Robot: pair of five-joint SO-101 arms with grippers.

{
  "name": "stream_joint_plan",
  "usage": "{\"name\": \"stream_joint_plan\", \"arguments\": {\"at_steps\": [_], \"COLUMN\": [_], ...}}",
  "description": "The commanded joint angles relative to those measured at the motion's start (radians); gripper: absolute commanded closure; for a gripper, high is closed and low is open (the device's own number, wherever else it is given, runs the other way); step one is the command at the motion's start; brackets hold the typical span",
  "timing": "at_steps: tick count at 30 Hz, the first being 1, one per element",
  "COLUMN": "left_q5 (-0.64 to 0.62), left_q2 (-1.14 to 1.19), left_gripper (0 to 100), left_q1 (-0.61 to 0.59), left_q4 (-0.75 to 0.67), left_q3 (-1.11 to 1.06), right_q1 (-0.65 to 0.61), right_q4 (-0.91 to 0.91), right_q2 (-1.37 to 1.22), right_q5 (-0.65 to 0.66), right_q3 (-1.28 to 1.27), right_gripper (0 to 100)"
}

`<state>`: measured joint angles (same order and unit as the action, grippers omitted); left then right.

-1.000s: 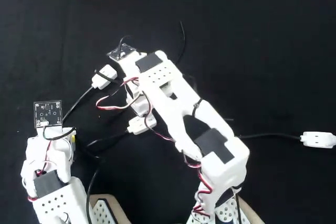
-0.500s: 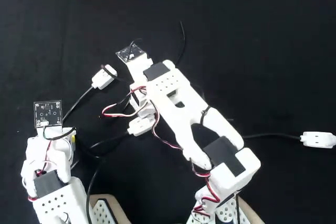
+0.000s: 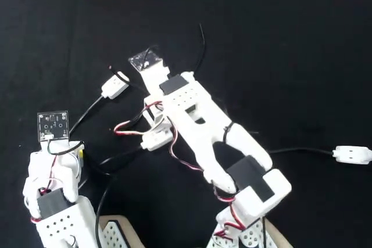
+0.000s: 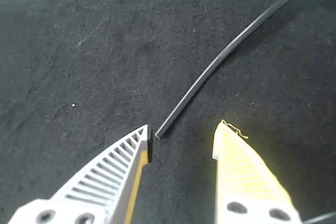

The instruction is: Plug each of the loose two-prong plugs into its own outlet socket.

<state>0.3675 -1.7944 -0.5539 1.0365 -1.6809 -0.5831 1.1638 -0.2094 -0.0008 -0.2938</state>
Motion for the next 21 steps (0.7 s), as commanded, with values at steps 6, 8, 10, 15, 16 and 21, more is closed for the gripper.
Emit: {"name": "stream_joint_plan", "arguments": {"at_steps": [6,8,10,15,16,21], "left_q5": [-0.006,-0.006,-0.006,-0.006,-0.006,-0.006], "left_q2": [-0.003,-0.003,-0.003,-0.003,-0.003,-0.003], "left_gripper": [79,79,79,79,79,79], "left_q1": [-0.005,-0.007,-0.008,-0.005,-0.007,-0.007], "left_q4": [-0.031,-0.031,-0.031,-0.031,-0.029,-0.026], "left_q3": [-0.021,-0.021,-0.021,-0.021,-0.021,-0.021], "right_q1": [-0.008,-0.009,-0.009,-0.038,-0.041,-0.057], "right_q4": [-0.129,-0.198,-0.278,-0.399,-0.397,-0.422], "right_q2": [0.111,0.223,0.346,0.503,0.503,0.478], "right_q5": [0.026,0.052,0.068,0.109,0.109,0.106], "right_q3": [-0.309,-0.426,-0.542,-0.7,-0.702,-0.7], "right_gripper": [98.7,98.7,98.7,98.7,98.7,98.7]}}
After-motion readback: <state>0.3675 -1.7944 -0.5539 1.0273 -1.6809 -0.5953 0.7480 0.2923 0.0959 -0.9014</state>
